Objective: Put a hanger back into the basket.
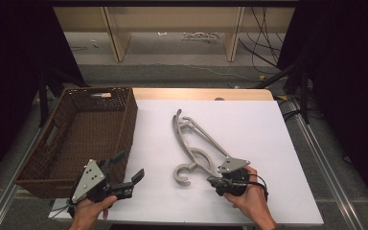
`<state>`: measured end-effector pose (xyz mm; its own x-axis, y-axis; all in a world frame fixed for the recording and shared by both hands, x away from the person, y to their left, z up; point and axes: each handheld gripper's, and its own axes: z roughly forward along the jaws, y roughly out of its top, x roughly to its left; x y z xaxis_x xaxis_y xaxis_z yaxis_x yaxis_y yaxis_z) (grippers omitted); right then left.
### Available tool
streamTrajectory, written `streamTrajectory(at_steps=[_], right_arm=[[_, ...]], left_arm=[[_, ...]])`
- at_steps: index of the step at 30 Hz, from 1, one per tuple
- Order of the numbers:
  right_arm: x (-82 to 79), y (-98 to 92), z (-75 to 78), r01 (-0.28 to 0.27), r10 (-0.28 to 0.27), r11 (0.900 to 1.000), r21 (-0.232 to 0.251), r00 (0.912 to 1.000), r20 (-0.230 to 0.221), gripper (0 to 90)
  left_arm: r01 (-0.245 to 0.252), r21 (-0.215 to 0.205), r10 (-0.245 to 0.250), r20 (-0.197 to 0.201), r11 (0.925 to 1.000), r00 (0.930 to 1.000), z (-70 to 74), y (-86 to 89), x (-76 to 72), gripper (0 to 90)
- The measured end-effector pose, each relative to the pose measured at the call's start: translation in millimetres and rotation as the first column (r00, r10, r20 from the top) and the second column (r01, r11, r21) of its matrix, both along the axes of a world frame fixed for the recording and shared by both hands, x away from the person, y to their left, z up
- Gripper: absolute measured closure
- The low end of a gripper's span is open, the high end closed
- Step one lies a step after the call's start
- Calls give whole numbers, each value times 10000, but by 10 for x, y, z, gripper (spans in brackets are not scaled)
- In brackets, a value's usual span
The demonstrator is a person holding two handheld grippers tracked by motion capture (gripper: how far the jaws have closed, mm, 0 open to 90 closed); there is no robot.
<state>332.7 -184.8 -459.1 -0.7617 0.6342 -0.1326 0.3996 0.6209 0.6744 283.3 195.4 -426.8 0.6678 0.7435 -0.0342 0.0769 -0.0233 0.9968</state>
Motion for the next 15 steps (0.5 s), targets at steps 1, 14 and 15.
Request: streamTrajectory(at_steps=[1, 14, 15], right_arm=[[-2, 3, 0, 72, -72, 10000, -2, 9999, -143, 439], [106, 101, -55, -103, 63, 9981, -612, 9978, -664, 550], [114, 117, -57, 4, -44, 9983, -576, 9976, -692, 564]], left_arm=[[1, 13, -1, -9, 10000, 10000, 0, -2, -1, 158], [94, 43, -94, -27, 9999, 10000, -3, -14, -4, 158], [98, 48, -98, -28, 9999, 9999, -3, -15, -4, 158]])
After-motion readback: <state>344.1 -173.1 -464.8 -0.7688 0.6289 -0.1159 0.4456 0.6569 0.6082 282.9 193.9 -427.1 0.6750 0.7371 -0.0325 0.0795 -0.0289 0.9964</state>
